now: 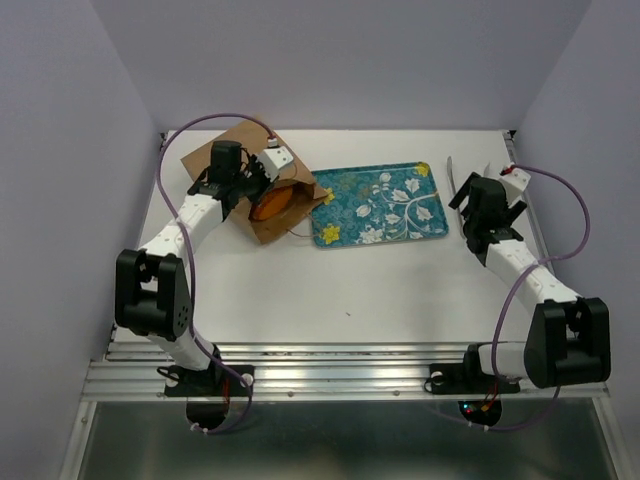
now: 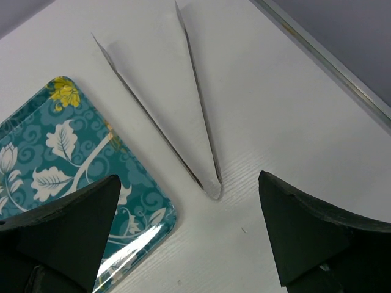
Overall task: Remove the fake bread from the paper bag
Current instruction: Adjust the paper bag at the center of the board, then pick up the clamp from the container.
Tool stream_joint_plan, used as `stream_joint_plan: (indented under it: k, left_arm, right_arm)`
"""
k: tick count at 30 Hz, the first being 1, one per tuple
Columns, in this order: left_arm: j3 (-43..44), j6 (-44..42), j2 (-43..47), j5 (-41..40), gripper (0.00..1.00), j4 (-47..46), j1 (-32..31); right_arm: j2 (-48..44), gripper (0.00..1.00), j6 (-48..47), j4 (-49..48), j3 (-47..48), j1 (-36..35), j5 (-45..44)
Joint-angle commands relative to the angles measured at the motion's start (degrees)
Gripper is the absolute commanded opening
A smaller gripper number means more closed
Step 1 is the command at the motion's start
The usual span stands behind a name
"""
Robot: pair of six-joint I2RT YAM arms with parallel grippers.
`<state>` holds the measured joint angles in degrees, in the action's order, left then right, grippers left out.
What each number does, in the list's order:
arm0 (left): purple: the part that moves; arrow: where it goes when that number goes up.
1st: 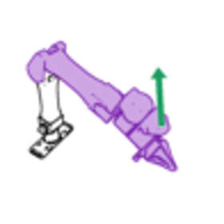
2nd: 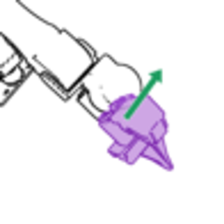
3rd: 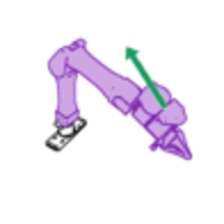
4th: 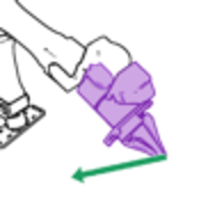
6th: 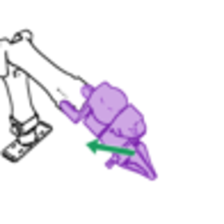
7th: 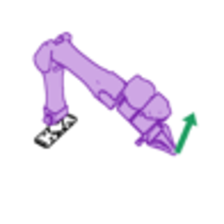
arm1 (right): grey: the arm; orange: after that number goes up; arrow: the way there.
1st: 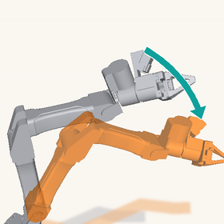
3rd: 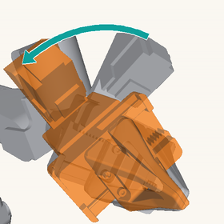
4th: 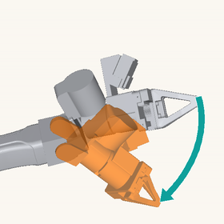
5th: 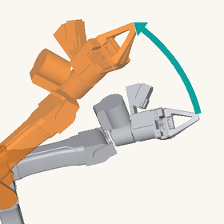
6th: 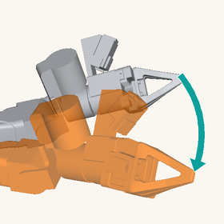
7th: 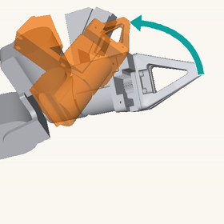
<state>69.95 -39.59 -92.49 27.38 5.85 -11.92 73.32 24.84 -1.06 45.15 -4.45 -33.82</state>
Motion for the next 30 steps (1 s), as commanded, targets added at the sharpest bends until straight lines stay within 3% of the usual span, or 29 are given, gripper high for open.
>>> stream_joint_plan:
  k: [1, 11, 18, 30]
  left_arm:
    - [-3.6, 0.8, 8.4, 0.0, 0.00, -10.7, -0.1]
    - [-6.5, 2.8, 10.5, -1.6, 0.00, -13.0, -0.1]
    - [-5.6, 3.9, 10.0, -1.3, 0.00, -12.7, -0.1]
    - [-4.1, 5.0, 8.7, -1.3, 0.00, -11.6, -0.2]
  right_arm:
    - [3.1, 1.00, -0.1, -0.4, 3.4, 2.0, 1.6]
    - [16.2, 1.00, -7.8, 0.7, 11.1, 7.4, 19.9]
    - [26.0, 1.00, -18.2, 0.9, 17.6, 8.0, 21.0]
    - [37.4, 1.00, -19.0, 7.2, 25.2, 10.4, 19.3]
